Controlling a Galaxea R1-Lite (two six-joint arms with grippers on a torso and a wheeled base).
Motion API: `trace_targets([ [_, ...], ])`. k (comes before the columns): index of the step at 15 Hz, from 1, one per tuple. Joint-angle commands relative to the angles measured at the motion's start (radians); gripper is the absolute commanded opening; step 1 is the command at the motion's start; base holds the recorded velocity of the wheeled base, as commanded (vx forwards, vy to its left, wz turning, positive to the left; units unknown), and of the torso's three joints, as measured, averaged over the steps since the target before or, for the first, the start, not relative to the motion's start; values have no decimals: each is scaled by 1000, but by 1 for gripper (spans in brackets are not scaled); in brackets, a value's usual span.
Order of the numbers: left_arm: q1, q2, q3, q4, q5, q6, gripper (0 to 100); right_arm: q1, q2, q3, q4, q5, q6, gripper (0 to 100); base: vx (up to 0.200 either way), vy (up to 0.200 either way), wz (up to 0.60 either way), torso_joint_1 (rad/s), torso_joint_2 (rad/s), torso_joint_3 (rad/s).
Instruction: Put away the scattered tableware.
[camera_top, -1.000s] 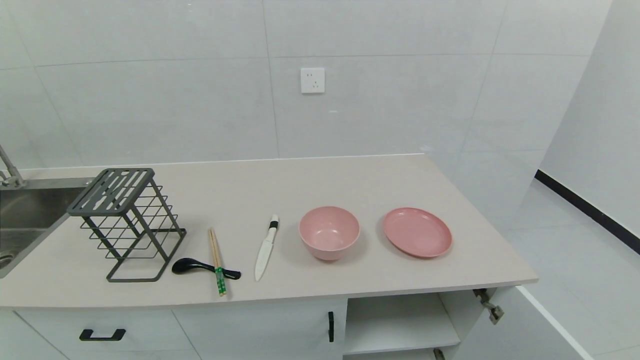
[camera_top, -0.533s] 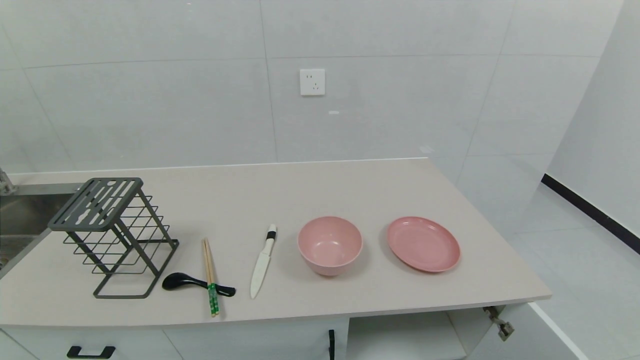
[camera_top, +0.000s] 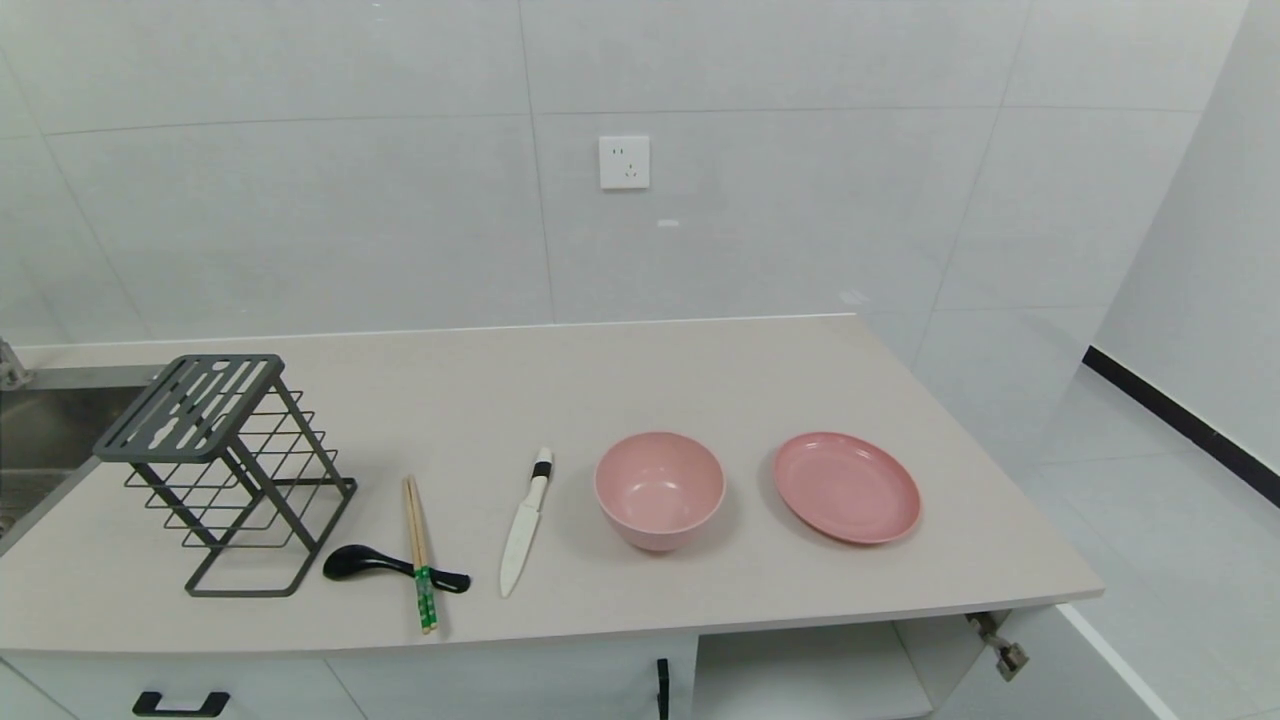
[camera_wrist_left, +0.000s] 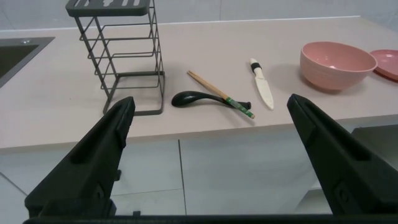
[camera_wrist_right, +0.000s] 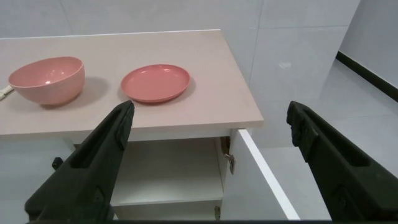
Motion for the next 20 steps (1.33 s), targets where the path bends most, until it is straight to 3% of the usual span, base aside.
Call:
trace_targets([
  [1,0,1,0,0,0,0,100,0,1,0,1,0,0,100,0,0,0,0,0,0],
  [2,0,1,0,0,0,2,100,0,1,2,-25,-4,0,100,0,0,0,0,0,0],
  [4,0,1,0,0,-1,6,100,0,1,-15,-214,2,6,100,0,0,0,0,0,0],
  [5,0,1,0,0,-1,6,100,0,1,-21,-218,2,6,100,0,0,0,0,0,0],
  [6,0,1,0,-2,-1,6,100,-6,44,-155,-169,80,61,100,0,0,0,0,0,0],
  [8,0,1,0,-2,-3,6,100,-1,172,-279,-88,299,104,100,0,0,0,0,0,0],
  [11,0,1,0,0,-3,6,100,6,396,-270,-79,355,-35,100,0,0,0,0,0,0],
  [17,0,1,0,-2,-5,9,100,69,788,-210,-57,399,-77,100,0,0,0,0,0,0],
  [18,0,1,0,0,-3,11,100,68,859,-210,-109,395,-109,100,0,0,0,0,0,0],
  [20,0,1,0,-2,-3,11,100,84,997,-201,-381,347,-223,100,0,0,0,0,0,0],
])
